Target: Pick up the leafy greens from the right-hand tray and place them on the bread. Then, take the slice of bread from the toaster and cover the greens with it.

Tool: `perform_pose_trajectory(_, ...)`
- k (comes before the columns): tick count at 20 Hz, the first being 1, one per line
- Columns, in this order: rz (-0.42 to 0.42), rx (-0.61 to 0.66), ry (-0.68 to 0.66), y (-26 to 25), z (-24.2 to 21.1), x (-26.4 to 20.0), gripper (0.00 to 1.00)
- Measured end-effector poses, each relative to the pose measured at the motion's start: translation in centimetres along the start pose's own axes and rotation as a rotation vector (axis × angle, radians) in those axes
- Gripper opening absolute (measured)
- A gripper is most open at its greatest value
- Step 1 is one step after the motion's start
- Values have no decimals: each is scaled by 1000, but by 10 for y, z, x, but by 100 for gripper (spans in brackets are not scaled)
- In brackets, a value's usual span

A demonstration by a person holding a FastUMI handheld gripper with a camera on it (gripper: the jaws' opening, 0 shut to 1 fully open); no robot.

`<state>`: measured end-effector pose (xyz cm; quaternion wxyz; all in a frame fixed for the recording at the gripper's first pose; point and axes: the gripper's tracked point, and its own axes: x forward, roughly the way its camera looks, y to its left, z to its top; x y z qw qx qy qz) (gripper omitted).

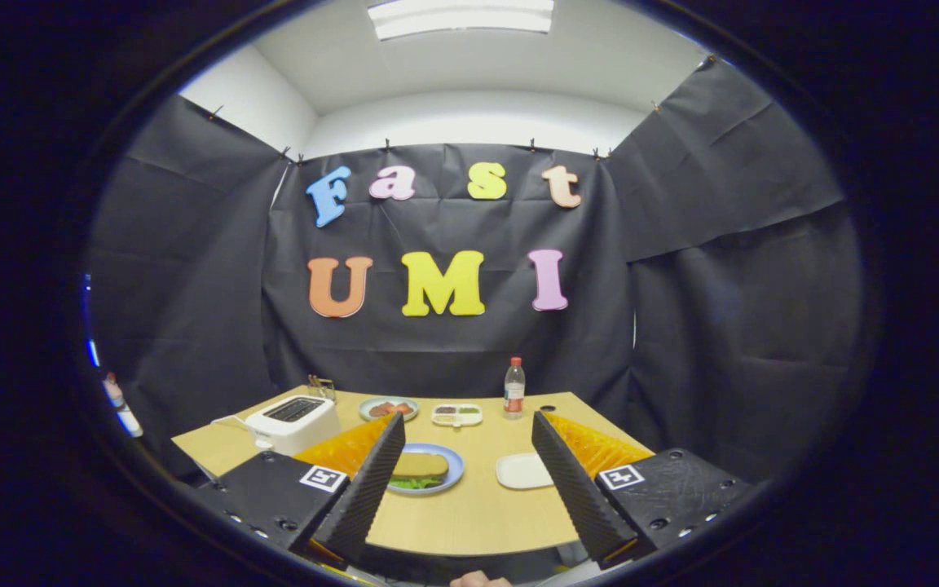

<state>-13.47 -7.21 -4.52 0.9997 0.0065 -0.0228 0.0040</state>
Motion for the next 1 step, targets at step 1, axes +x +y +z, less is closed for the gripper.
perform_pose_trajectory(1,-4,-8,-2,-1,-3,0,96)
